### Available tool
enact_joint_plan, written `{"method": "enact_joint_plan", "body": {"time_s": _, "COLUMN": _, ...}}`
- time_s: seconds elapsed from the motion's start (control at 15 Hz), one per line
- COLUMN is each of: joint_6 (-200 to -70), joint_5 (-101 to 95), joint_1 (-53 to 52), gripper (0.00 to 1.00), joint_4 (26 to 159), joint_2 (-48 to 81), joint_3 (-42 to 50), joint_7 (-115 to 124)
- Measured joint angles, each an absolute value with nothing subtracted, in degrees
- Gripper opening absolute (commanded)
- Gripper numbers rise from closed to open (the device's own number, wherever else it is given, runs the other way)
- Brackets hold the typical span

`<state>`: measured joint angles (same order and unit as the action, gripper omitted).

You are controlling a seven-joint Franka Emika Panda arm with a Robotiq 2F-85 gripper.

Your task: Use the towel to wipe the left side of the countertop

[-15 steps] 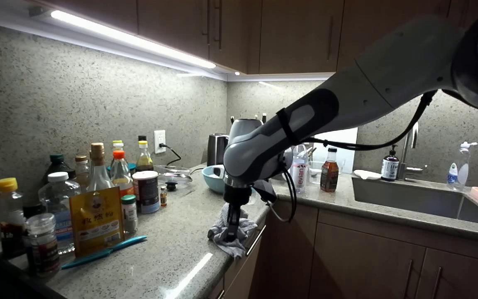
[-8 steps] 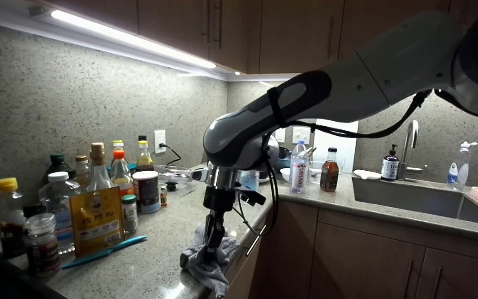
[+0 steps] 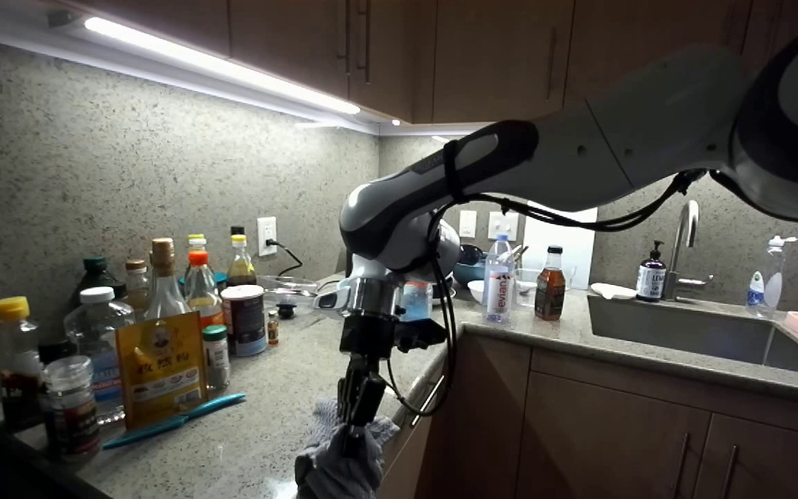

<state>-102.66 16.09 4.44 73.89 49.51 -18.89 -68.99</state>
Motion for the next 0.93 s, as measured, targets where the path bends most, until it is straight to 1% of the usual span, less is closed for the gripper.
{"method": "enact_joint_plan", "body": {"time_s": 0.27, "joint_6": -105.00, "joint_5": 12.80, "joint_1": 1.89, "gripper": 0.03, "joint_4": 72.44, "joint_2": 51.25, "joint_3": -14.19, "joint_7": -68.98}}
{"method": "enact_joint_plan", "body": {"time_s": 0.6, "joint_6": -108.66, "joint_5": 7.44, "joint_1": -0.86, "gripper": 0.03, "joint_4": 72.36, "joint_2": 50.00, "joint_3": -10.32, "joint_7": -67.83}}
{"method": "enact_joint_plan", "body": {"time_s": 0.93, "joint_6": -119.00, "joint_5": 2.29, "joint_1": -2.49, "gripper": 0.03, "joint_4": 72.49, "joint_2": 49.63, "joint_3": -7.49, "joint_7": -64.22}}
